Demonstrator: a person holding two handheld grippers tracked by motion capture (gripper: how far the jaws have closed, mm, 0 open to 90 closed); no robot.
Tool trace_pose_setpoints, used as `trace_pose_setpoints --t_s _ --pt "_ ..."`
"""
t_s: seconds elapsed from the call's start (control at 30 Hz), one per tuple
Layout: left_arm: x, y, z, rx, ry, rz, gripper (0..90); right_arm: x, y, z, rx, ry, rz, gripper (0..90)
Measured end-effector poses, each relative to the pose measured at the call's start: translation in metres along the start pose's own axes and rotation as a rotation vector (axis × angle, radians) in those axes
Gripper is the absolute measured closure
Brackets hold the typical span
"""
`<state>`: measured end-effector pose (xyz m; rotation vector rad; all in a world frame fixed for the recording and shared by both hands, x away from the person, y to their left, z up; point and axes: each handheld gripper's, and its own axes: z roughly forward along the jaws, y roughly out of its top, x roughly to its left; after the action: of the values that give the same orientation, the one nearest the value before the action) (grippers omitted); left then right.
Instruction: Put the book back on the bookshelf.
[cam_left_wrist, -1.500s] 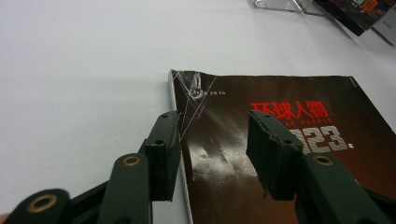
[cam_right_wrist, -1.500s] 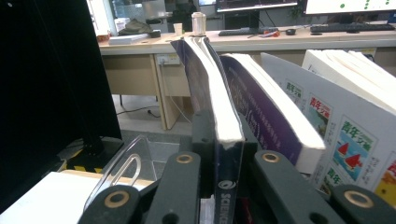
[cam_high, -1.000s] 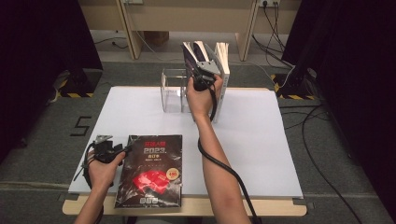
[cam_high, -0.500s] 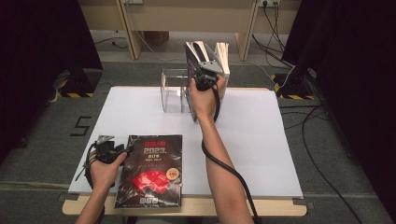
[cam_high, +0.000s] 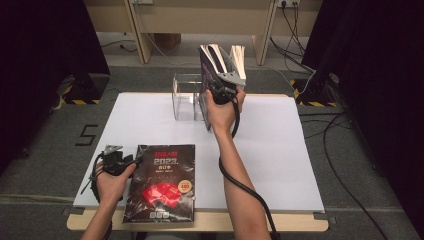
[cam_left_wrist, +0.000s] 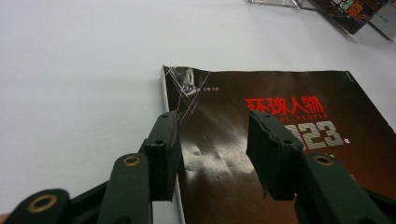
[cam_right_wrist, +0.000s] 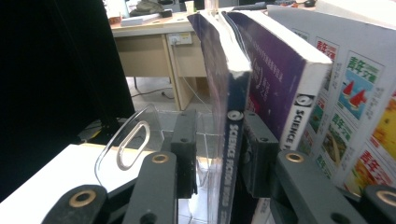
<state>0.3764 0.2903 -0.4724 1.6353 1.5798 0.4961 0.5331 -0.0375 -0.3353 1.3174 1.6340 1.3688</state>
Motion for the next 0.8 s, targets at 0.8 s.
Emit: trace_pose_setpoints --t_s 0.8 --pt "-0.001 0.000 0.000 0.003 -0.002 0.005 53.5 -0.006 -0.004 -0.013 0.030 -0.001 0.045 80.9"
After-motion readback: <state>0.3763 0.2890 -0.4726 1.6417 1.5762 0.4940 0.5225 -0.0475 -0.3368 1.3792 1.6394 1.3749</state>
